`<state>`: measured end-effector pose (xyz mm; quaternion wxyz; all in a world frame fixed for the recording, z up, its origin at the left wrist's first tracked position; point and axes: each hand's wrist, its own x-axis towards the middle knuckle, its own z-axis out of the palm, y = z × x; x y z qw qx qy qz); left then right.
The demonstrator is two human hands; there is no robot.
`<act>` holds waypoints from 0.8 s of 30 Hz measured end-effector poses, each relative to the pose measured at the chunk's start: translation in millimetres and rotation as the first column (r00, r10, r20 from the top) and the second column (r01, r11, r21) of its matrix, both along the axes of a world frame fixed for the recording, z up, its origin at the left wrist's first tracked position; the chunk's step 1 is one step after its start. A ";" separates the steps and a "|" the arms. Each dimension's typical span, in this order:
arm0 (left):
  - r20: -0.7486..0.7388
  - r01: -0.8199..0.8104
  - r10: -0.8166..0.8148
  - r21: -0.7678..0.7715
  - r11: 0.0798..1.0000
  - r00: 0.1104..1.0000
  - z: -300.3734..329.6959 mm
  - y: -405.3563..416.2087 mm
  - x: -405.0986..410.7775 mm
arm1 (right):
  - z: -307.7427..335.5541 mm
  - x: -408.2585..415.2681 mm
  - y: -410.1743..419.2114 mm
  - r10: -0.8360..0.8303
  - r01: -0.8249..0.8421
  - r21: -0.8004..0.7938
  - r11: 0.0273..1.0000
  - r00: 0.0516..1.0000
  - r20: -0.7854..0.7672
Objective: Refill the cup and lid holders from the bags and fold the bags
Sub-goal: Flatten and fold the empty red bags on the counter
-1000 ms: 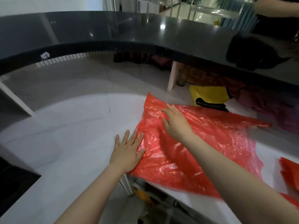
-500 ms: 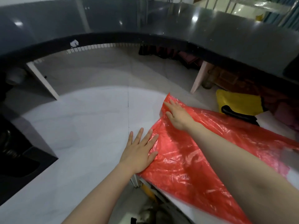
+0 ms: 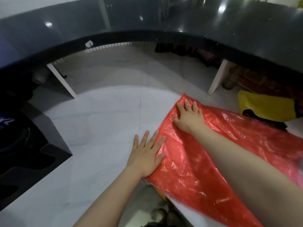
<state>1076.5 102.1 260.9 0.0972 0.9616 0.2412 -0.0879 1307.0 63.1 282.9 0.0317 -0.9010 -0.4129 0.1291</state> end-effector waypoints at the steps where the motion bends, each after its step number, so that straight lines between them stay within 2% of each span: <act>1: -0.001 -0.005 0.005 -0.004 1.000 1.000 -0.8 0.5 -0.8 | 5.1 -6.6 -3.1 -0.001 0.000 0.036 0.999 0.999 0.035; 4: 0.019 -0.002 0.002 -0.004 1.000 1.000 -2.8 2.0 -1.5 | 18.7 -23.2 -35.1 0.036 -0.053 0.182 0.982 0.995 0.097; 9: 0.024 0.004 -0.004 -0.022 1.000 1.000 -3.2 3.8 0.3 | 24.6 -41.2 -119.4 0.034 -0.021 0.255 0.967 0.998 -0.044; 14: 0.023 0.012 -0.011 -0.065 0.998 1.000 -2.0 8.2 -0.6 | 28.8 -73.5 -184.1 -0.045 0.062 0.325 0.944 0.997 -0.061; 18: 0.092 -0.010 0.026 -0.175 0.985 0.995 1.7 13.0 2.6 | 31.9 -97.1 -232.7 -0.125 0.126 0.365 0.922 0.992 -0.028; 21: 0.200 -0.023 0.081 -0.278 0.960 0.976 12.8 11.7 -0.3 | 34.4 -112.8 -270.6 -0.200 0.187 0.444 0.877 0.980 -0.017; 24: 0.298 -0.005 0.081 -0.250 0.968 0.951 24.5 2.3 -6.3 | 32.7 -126.7 -302.2 -0.311 0.260 0.564 0.784 0.950 -0.006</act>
